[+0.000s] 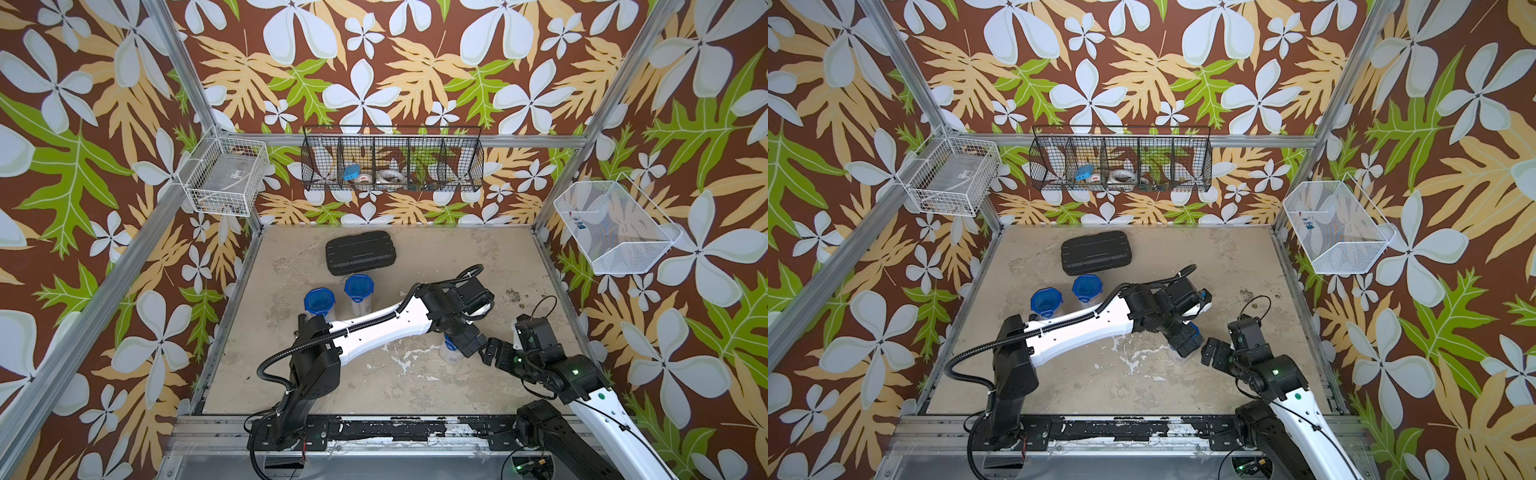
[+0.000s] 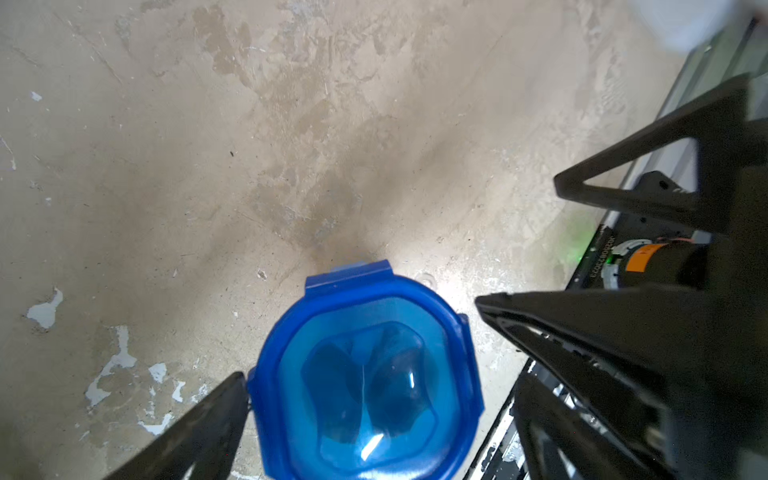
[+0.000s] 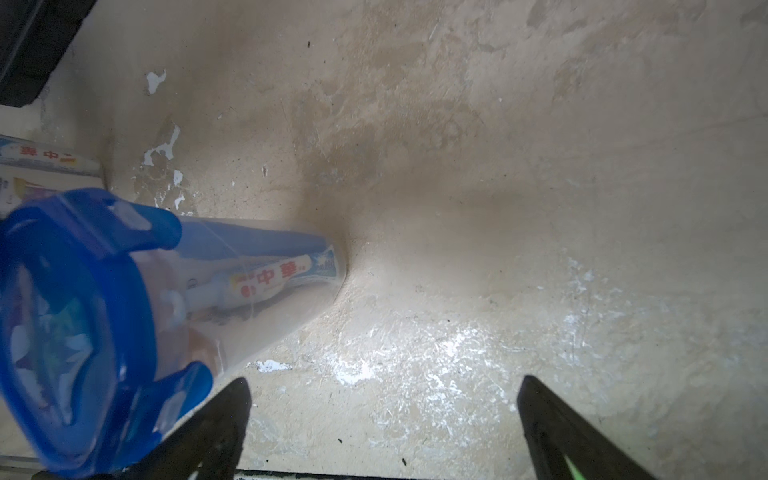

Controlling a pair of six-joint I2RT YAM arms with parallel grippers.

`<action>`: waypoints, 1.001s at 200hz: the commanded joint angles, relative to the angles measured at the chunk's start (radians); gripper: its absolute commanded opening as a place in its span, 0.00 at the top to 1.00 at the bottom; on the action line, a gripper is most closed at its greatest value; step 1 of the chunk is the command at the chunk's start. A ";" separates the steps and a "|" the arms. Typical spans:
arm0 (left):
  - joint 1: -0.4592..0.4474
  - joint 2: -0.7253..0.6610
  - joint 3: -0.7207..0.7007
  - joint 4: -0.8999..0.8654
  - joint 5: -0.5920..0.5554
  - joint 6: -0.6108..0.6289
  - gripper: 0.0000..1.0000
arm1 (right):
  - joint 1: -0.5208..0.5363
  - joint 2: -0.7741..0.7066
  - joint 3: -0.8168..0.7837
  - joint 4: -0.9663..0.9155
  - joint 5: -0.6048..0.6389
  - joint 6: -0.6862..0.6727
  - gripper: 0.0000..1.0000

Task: Pack away toiletry kits
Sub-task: Pick up the container from the center of the board.

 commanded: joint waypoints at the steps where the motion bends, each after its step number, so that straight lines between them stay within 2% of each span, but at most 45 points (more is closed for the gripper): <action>1: -0.012 0.010 -0.009 -0.006 -0.069 0.018 0.00 | -0.003 -0.007 0.033 -0.046 0.074 0.032 0.00; 33: -0.021 0.013 -0.034 0.021 -0.078 0.009 0.00 | -0.008 0.008 0.119 -0.079 0.151 0.018 0.00; 68: -0.027 0.028 -0.046 0.034 -0.093 0.015 0.01 | -0.008 0.018 0.133 -0.070 0.160 0.015 0.00; 99: -0.028 0.025 -0.061 0.045 -0.097 0.017 0.12 | -0.008 0.006 0.134 -0.074 0.169 0.018 0.00; 137: -0.028 0.015 -0.060 0.044 -0.096 0.016 0.20 | -0.009 0.005 0.134 -0.067 0.169 0.017 0.00; 156: -0.026 0.002 -0.063 0.034 -0.143 0.013 0.24 | -0.008 0.008 0.135 -0.057 0.165 0.012 0.00; 176: 0.004 -0.024 -0.083 0.031 -0.193 0.008 0.27 | -0.008 0.018 0.137 -0.045 0.154 -0.003 0.00; 200: 0.097 -0.058 -0.135 0.047 -0.220 -0.015 0.29 | -0.008 0.043 0.136 -0.031 0.133 -0.036 0.00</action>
